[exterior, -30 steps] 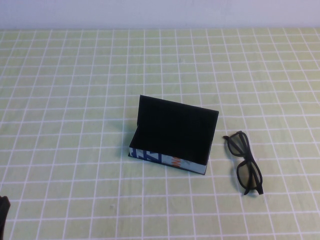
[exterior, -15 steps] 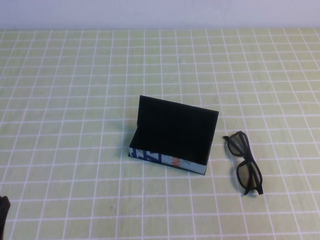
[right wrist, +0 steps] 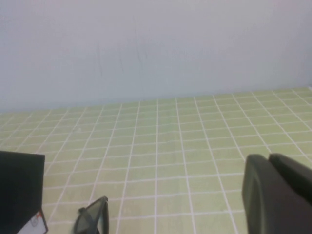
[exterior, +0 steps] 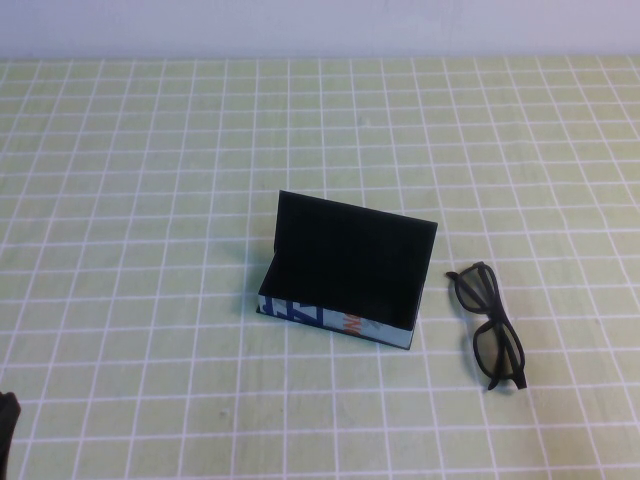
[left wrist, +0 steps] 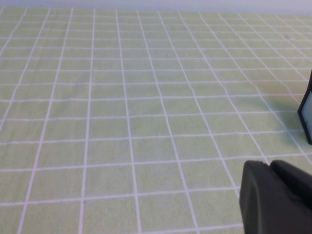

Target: Take glasses out of glasses case

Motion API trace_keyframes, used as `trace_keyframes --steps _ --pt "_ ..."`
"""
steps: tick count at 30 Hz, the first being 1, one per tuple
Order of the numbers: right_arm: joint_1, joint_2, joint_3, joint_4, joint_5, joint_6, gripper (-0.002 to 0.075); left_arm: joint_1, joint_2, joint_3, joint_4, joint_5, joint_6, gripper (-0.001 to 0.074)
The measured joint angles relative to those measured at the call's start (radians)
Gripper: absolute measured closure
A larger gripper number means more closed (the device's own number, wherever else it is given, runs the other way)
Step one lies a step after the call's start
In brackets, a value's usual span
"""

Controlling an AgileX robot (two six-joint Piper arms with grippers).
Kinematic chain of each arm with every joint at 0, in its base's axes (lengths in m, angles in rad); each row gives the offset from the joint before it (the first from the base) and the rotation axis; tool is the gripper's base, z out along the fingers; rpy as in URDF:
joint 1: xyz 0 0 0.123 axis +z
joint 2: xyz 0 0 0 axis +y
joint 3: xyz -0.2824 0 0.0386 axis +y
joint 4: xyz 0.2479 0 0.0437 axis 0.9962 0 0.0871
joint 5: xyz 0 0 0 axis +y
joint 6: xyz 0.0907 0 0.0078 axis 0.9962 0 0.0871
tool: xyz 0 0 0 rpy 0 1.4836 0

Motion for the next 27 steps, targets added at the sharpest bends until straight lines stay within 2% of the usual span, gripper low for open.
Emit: trace_keyframes --steps 4,13,27 --pt "-0.003 -0.073 0.019 -0.004 0.069 0.0 0.0743 0.0 0.0 0.0 0.0 0.0 0.0 0.0739" --pt "-0.003 -0.077 0.019 -0.018 0.318 0.0 0.0743 0.0 0.0 0.0 0.0 0.0 0.0 0.0739" --pt "-0.003 -0.077 0.019 -0.018 0.333 0.0 0.0743 0.0 0.0 0.0 0.0 0.0 0.0 0.0739"
